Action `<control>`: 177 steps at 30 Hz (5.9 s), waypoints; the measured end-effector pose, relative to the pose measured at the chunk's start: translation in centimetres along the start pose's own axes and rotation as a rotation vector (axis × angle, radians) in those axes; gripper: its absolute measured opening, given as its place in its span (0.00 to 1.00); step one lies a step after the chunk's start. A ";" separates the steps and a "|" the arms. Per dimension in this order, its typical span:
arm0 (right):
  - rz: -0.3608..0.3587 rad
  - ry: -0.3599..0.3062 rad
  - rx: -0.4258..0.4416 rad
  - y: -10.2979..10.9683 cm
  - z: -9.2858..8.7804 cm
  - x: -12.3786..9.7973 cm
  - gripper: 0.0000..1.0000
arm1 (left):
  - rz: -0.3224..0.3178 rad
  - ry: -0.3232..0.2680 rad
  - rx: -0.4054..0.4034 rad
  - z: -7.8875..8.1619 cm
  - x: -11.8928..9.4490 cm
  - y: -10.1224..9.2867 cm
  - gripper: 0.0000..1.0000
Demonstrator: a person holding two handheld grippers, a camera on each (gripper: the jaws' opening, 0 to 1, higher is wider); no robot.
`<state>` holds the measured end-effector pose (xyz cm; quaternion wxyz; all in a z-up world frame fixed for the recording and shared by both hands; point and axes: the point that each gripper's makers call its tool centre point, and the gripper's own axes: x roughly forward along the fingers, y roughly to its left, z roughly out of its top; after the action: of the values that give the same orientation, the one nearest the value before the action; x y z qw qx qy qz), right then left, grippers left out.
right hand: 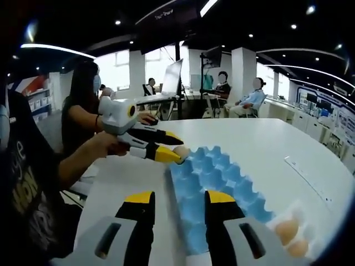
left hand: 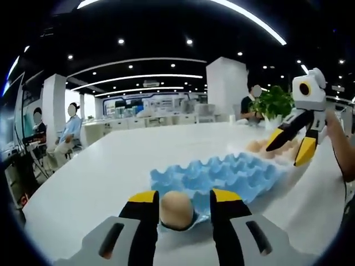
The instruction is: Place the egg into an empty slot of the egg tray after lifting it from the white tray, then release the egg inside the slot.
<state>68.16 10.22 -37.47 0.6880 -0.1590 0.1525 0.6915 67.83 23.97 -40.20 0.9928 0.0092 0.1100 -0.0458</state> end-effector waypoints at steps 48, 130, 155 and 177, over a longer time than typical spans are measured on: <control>-0.192 0.055 0.052 -2.9 -6.1 -8.6 0.37 | -0.145 0.018 0.126 1.5 -0.4 -6.4 0.53; -0.141 0.310 0.138 -5.2 -9.6 -11.2 0.26 | -0.177 0.007 0.095 1.2 -1.3 -7.0 0.50; -0.138 0.201 0.105 -4.2 -6.0 -9.7 0.25 | -0.252 0.018 0.105 0.6 -0.6 -9.2 0.48; -0.073 0.145 0.026 -3.3 -3.1 -6.6 0.25 | -0.323 -0.009 0.124 1.5 -0.6 -13.3 0.45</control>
<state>71.47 2.92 -37.39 0.7019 -0.2053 0.2051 0.6505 66.37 10.74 -38.75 0.9705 0.0525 0.1026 -0.2116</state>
